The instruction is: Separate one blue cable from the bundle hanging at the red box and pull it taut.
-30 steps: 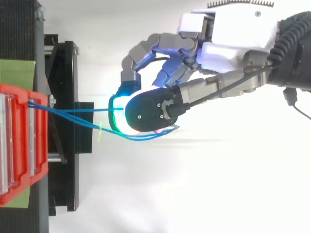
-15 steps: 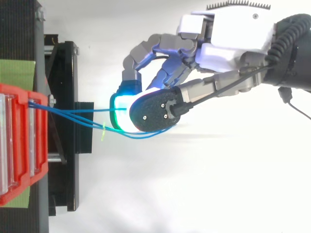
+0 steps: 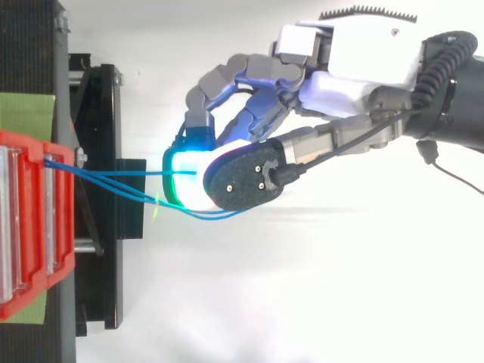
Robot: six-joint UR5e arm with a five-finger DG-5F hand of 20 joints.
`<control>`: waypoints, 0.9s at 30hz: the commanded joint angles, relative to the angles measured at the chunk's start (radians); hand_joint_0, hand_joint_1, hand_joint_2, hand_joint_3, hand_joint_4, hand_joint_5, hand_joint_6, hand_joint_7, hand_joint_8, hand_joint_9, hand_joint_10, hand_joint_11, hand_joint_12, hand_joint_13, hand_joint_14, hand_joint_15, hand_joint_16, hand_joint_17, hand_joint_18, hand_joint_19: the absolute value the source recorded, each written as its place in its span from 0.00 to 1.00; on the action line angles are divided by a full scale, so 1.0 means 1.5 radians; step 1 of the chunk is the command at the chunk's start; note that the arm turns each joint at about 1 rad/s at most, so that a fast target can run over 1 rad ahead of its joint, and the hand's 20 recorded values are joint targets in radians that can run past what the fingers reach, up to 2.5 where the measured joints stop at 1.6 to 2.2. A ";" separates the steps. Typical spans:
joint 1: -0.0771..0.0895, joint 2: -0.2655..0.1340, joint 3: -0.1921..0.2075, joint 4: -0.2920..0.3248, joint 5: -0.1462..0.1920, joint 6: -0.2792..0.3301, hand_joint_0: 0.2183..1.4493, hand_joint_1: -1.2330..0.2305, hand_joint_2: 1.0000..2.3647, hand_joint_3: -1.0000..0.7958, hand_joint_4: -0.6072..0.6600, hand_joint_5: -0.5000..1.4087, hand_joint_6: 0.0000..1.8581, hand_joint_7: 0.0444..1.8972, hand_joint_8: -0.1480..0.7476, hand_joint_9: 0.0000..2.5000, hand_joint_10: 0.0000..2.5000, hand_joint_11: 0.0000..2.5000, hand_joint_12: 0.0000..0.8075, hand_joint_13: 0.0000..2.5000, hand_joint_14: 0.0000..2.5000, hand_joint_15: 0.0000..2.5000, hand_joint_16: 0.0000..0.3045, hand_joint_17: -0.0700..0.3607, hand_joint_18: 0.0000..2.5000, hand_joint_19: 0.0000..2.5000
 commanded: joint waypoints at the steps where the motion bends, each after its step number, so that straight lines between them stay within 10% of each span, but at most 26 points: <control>1: 0.001 0.000 0.000 -0.001 0.000 -0.005 0.41 0.44 0.01 0.35 0.47 0.13 0.53 0.48 0.46 0.31 0.11 0.56 0.41 0.37 0.01 0.37 0.14 0.38 0.26 0.20; 9: 0.002 0.000 -0.003 0.001 -0.001 -0.008 0.40 0.42 0.01 0.36 0.47 0.14 0.52 0.49 0.42 0.19 0.01 0.17 0.28 0.23 0.00 0.06 0.07 0.28 0.18 0.05; 27: 0.004 0.000 -0.005 0.003 -0.004 -0.063 0.40 0.41 0.01 0.37 0.48 0.14 0.52 0.49 0.44 0.20 0.00 0.15 0.26 0.20 0.00 0.03 0.07 0.27 0.16 0.04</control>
